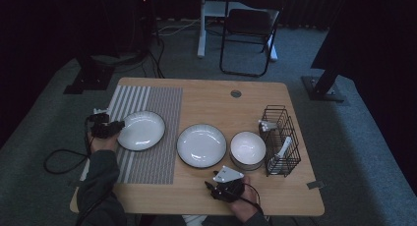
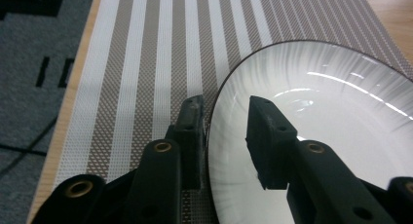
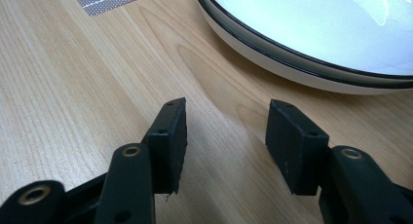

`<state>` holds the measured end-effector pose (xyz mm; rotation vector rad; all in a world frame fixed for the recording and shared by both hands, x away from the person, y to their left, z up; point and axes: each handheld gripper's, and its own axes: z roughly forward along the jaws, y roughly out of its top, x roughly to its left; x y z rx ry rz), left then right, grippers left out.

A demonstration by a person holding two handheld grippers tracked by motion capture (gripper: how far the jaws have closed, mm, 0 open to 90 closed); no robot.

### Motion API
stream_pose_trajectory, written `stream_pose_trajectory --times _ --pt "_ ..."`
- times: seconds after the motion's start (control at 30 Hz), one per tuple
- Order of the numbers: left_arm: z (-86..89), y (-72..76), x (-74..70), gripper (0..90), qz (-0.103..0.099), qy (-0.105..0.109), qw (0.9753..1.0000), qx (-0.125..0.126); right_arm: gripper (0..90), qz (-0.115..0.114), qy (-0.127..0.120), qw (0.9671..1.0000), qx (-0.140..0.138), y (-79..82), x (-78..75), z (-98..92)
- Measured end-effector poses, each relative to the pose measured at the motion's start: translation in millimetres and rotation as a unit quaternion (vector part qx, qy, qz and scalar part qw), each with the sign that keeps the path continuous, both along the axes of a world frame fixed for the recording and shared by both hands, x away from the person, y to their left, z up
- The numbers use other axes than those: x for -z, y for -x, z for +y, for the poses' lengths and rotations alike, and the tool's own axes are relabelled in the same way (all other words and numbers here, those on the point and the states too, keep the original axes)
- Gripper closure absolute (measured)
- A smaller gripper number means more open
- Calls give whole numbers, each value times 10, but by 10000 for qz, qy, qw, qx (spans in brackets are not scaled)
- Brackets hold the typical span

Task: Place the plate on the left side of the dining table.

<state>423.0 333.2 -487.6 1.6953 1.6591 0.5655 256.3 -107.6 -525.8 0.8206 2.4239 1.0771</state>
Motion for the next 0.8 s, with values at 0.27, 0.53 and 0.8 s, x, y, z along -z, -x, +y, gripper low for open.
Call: stream_pose_trajectory --times 0.27,0.53,0.8 --pt "-95 79 -93 644 -221 -118 9996 104 494 24 -15 10000 -8 -6 0 -3" --pt "-180 154 -184 626 -392 -288 9985 250 491 33 -18 10000 -19 -6 0 -4" --pt "-302 248 -235 609 -504 -401 9972 387 492 86 -61 9999 -28 -13 1 -6"
